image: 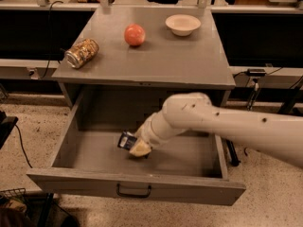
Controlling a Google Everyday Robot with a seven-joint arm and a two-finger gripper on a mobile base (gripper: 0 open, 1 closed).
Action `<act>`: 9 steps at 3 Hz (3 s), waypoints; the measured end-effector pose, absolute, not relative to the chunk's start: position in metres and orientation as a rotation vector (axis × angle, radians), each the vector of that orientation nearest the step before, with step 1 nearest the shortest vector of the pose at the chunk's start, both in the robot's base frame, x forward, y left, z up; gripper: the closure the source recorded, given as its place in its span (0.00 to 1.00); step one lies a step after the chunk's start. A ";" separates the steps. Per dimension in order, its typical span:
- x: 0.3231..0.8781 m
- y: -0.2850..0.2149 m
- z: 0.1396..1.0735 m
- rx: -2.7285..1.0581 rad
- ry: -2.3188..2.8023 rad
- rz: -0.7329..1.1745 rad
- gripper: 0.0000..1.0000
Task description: Pick rxbar blueberry from top drawer and place on counter
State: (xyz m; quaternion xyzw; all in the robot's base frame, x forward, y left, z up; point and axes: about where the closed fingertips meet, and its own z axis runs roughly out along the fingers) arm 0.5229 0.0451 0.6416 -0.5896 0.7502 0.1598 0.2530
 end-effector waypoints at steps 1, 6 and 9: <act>0.535 0.050 0.720 -1.674 1.882 0.400 1.00; 0.660 -0.032 0.850 -1.507 2.059 0.432 1.00; 0.708 -0.093 0.847 -1.118 2.274 0.379 0.64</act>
Offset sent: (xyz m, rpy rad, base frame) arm 0.0351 0.0037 0.2058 0.0356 -0.2175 0.2628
